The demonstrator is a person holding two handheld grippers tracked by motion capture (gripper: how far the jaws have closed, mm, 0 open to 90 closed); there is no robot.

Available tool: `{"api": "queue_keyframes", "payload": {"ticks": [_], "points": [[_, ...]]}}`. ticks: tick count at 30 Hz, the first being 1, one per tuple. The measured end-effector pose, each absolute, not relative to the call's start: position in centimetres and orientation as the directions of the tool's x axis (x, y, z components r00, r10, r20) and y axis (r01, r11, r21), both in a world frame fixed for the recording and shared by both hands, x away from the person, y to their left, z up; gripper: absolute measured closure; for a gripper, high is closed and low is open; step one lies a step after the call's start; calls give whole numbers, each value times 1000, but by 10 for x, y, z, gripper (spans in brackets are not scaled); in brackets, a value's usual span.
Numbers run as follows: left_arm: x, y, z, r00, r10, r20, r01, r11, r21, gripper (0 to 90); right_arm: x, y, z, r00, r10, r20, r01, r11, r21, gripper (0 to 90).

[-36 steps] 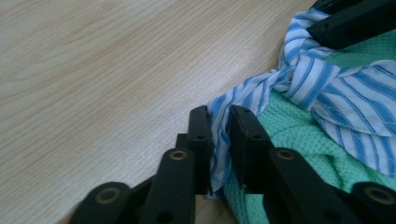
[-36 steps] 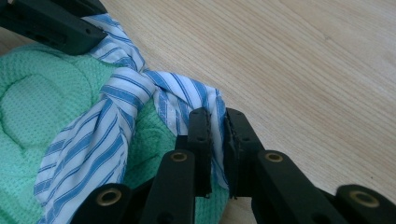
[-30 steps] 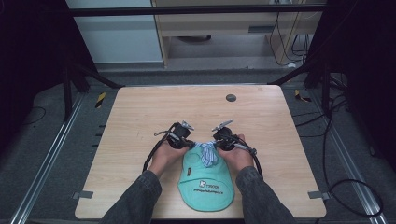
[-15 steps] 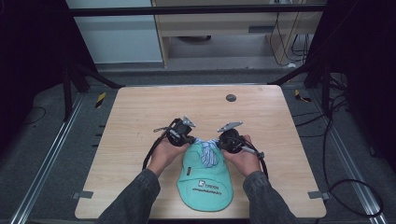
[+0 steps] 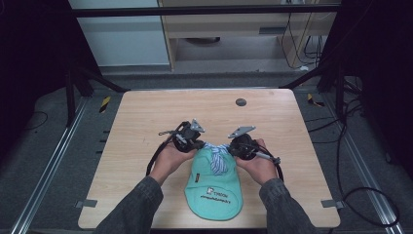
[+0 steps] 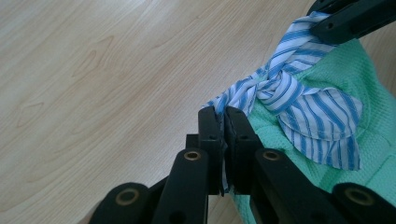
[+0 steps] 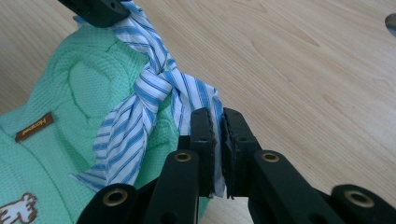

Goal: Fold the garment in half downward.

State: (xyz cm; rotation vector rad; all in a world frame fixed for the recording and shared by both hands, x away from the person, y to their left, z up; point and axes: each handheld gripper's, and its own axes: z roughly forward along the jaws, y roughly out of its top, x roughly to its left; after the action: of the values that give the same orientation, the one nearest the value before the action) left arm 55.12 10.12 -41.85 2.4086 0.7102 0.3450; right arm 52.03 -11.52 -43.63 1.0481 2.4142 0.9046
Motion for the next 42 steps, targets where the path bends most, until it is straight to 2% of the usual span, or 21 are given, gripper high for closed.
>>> {"api": "queue_keyframes", "payload": {"ticks": [15,23,42], "points": [[549,107,-409,823,561,95,388,-676,626,863,523,-111,-422,-689,716,-110,480,565,671,839],[547,111,-400,780,615,113,409,-638,652,863,524,-104,-409,-677,726,-118,474,554,685,839],[549,111,-384,772,620,138,387,-631,673,862,526,-104,-392,-659,743,-119,465,526,712,838]]}}
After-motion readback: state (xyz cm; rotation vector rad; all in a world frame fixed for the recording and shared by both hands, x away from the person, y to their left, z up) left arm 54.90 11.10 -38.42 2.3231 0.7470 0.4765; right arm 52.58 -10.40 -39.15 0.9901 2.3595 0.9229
